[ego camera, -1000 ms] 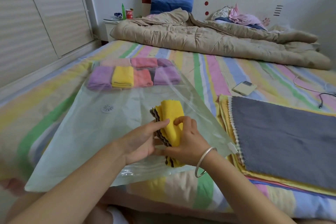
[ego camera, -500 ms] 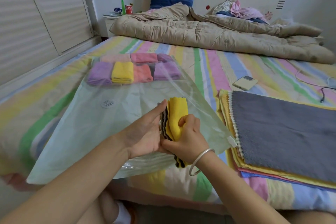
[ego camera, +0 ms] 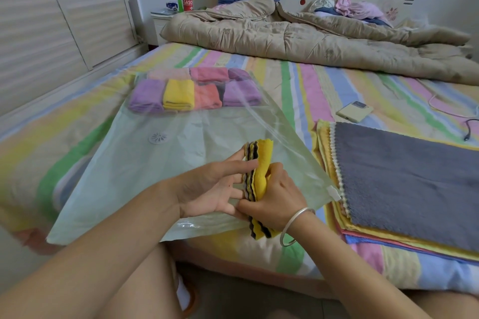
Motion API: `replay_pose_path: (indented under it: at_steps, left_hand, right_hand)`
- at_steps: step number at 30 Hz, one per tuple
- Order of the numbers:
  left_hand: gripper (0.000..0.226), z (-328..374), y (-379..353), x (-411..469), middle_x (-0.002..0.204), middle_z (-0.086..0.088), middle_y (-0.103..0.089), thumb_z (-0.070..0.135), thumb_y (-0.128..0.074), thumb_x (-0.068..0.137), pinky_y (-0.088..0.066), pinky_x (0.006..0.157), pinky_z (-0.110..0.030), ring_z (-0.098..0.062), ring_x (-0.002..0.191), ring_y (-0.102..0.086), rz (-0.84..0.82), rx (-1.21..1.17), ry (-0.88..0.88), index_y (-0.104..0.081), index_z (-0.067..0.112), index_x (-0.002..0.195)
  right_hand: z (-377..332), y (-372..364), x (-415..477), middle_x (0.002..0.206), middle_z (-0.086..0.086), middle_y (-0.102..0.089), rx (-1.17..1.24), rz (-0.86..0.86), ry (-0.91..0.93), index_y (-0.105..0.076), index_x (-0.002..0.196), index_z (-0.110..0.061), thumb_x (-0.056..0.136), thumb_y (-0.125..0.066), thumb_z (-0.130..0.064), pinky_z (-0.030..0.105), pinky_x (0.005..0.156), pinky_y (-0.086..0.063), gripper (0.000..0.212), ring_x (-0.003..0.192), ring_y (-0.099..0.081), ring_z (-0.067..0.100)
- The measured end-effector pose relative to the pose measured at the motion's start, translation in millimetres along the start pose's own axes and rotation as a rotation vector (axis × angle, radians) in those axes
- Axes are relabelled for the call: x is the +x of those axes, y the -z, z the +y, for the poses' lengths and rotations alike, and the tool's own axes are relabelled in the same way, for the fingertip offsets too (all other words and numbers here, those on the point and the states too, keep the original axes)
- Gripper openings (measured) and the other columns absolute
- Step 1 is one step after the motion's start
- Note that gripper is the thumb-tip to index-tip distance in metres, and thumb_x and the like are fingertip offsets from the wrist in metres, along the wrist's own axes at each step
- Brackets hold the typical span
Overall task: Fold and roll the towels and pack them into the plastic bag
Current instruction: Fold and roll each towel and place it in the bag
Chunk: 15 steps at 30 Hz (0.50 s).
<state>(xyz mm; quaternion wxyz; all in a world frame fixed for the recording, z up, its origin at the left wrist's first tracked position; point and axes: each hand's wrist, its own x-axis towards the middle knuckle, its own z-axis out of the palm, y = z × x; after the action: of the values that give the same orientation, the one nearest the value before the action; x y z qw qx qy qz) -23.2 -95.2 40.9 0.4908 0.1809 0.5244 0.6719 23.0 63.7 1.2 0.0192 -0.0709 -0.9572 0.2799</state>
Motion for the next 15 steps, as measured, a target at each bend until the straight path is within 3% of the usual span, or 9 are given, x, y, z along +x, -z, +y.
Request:
replay_pose_path:
  at_steps: [3, 6, 8, 10, 12, 13, 15]
  left_hand:
    - [0.064, 2.8, 3.6, -6.6, 0.136, -0.010, -0.057, 0.041, -0.072, 0.080, -0.045, 0.101, -0.056, -0.033, 0.120, -0.058, 0.064, 0.065, -0.001, -0.046, 0.039, 0.138]
    - [0.052, -3.4, 8.3, -12.8, 0.125, 0.000, -0.066, 0.036, -0.065, 0.089, -0.046, 0.103, -0.048, -0.020, 0.113, -0.064, 0.313, 0.324, -0.047, -0.048, 0.028, 0.138]
    - [0.062, -14.4, 18.5, -20.5, 0.129, 0.010, -0.061, 0.038, -0.069, 0.087, -0.041, 0.109, -0.039, -0.008, 0.119, -0.058, 0.471, 0.777, -0.078, -0.042, 0.028, 0.141]
    - [0.086, -28.2, 32.9, -30.3, 0.143, 0.015, -0.041, 0.065, -0.062, 0.071, -0.019, 0.119, -0.034, -0.006, 0.139, -0.031, 0.391, 1.405, 0.026, -0.031, 0.035, 0.145]
    - [0.098, -42.8, 47.7, -39.4, 0.146, 0.014, -0.028, 0.071, -0.046, 0.058, 0.003, 0.120, -0.036, -0.012, 0.146, -0.008, 0.291, 1.777, 0.101, -0.025, 0.035, 0.146]
    - [0.092, -47.2, 53.9, -43.0, 0.143, 0.011, -0.031, 0.064, -0.048, 0.058, 0.003, 0.120, -0.036, -0.016, 0.146, -0.010, 0.303, 1.847, 0.041, -0.031, 0.032, 0.143]
    - [0.067, -47.7, 61.4, -46.9, 0.128, 0.009, -0.047, 0.043, -0.059, 0.063, -0.018, 0.114, -0.031, -0.019, 0.134, -0.036, 0.386, 1.844, -0.193, -0.048, 0.029, 0.127]
  right_hand:
    - [0.7, 0.6, -2.8, 0.101, -0.003, -0.046, 0.043, -0.018, 0.004, -0.033, 0.102, -0.021, 0.068, -0.065, -0.053, 0.036, 0.083, -0.045, 0.057, 0.095, -0.049, 0.019]
    - [7.8, 4.5, -4.4, 0.106, 0.001, -0.052, 0.220, -0.063, -0.045, -0.040, 0.112, -0.020, 0.077, -0.065, -0.041, 0.031, 0.077, -0.042, 0.048, 0.097, -0.052, 0.020]
    - [14.9, 7.4, -5.3, 0.099, 0.003, -0.061, 0.345, -0.066, -0.113, -0.048, 0.113, -0.021, 0.078, -0.067, -0.034, 0.030, 0.070, -0.044, 0.042, 0.088, -0.058, 0.020]
    - [24.1, 8.3, -6.4, 0.090, 0.004, -0.067, 0.406, -0.052, -0.146, -0.053, 0.107, -0.025, 0.075, -0.069, -0.034, 0.035, 0.075, -0.052, 0.037, 0.082, -0.064, 0.020]
    - [30.2, 11.5, -8.2, 0.085, 0.003, -0.069, 0.408, -0.043, -0.140, -0.057, 0.104, -0.029, 0.068, -0.070, -0.040, 0.041, 0.078, -0.054, 0.039, 0.078, -0.067, 0.021]
    - [31.9, 13.5, -9.4, 0.083, 0.003, -0.070, 0.402, -0.041, -0.111, -0.059, 0.102, -0.030, 0.065, -0.070, -0.043, 0.042, 0.078, -0.055, 0.041, 0.077, -0.067, 0.021]
    - [30.6, 18.2, -12.2, 0.081, 0.001, -0.070, 0.388, -0.041, -0.019, -0.062, 0.101, -0.031, 0.067, -0.072, -0.041, 0.042, 0.077, -0.055, 0.037, 0.076, -0.067, 0.020]
